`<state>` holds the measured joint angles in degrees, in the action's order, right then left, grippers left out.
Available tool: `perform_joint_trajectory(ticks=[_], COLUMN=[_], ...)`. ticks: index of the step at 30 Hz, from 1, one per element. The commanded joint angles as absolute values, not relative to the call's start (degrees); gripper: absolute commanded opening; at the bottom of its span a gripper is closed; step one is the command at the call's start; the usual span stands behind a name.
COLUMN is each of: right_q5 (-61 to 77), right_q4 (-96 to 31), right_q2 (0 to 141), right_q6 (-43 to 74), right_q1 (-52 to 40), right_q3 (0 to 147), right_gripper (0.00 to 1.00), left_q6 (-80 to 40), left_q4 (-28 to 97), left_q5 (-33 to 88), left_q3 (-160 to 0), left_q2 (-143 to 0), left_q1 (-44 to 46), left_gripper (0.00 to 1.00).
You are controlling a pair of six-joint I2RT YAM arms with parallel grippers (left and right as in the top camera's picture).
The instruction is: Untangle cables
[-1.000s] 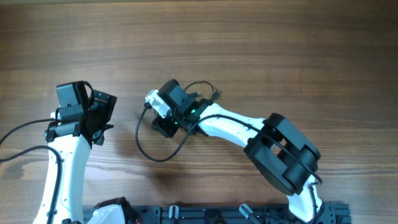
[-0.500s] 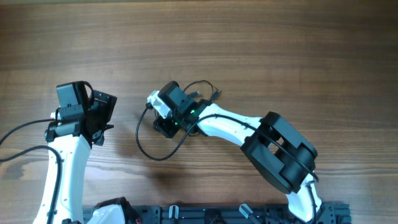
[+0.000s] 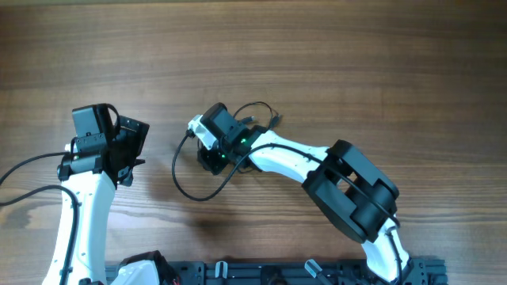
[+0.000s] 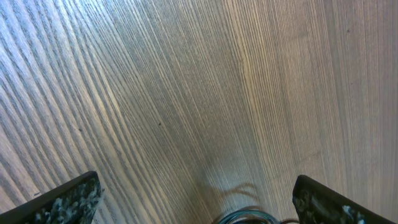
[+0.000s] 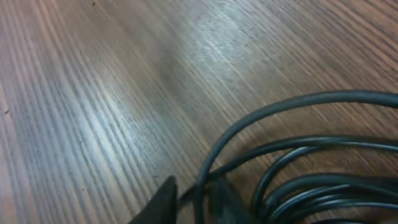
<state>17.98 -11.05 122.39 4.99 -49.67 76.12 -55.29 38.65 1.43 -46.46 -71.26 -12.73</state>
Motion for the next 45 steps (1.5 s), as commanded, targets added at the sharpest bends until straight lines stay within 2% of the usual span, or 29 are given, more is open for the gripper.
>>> perform_joint_trajectory(ticks=[1, 11, 14, 16, 19, 21, 25, 33, 41, 45], right_q5=[17.58, 18.02, 18.0, 17.98, 19.31, 23.4, 28.91, 35.14, 37.21, 37.23], right_q4=[-11.81, -16.69, -17.61, -17.39, -17.02, -17.02, -17.04, -17.02, -14.61, -9.87], right_q2=[126.08, 107.2, 101.6, 99.26, 96.82, 96.31, 94.76, 89.49, 83.66, 76.09], right_q6=[6.17, 8.12, 8.12, 8.86, 12.29, 11.97, 12.03, 12.14, 12.34, 18.15], right_q1=[-49.58, -44.88, -43.79, -43.07, -41.89, -41.56, -40.21, -35.92, -33.39, -24.67], right_q3=[75.81, 75.96, 75.96, 75.96, 75.96, 75.96, 75.96, 75.96, 75.99, 76.09], right_gripper=[0.05, 0.05, 0.04, 0.04, 0.04, 0.04, 0.04, 0.04, 0.04, 0.04], left_q6=[-55.77, -55.75, -54.11, -46.81, -25.98, -19.81, -16.82, -16.67, -16.73, -16.73], left_q4=[38.85, 38.85, 38.7, 37.58, 33.45, 31.92, 29.95, 29.52, 24.6, 23.9], left_q5=[1.5, 2.0, 7.46, 15.09, 33.3, 37.76, 35.24, 22.7, 22.39, 22.37], left_q3=[-46.94, -46.94, -46.94, -46.94, -46.94, -46.94, -46.94, -46.94, -46.94, -46.94], left_q2=[-71.26, -71.26, -71.26, -71.26, -71.26, -71.26, -71.29, -75.7, -90.06, -96.84], left_q1=[-12.93, -12.86, -12.86, -12.86, -10.96, -8.05, -0.91, 8.95, 13.54, 14.26], left_gripper=[1.0, 1.0, 1.0, 1.0, 1.0, 1.0, 1.0, 1.0, 1.0, 1.0])
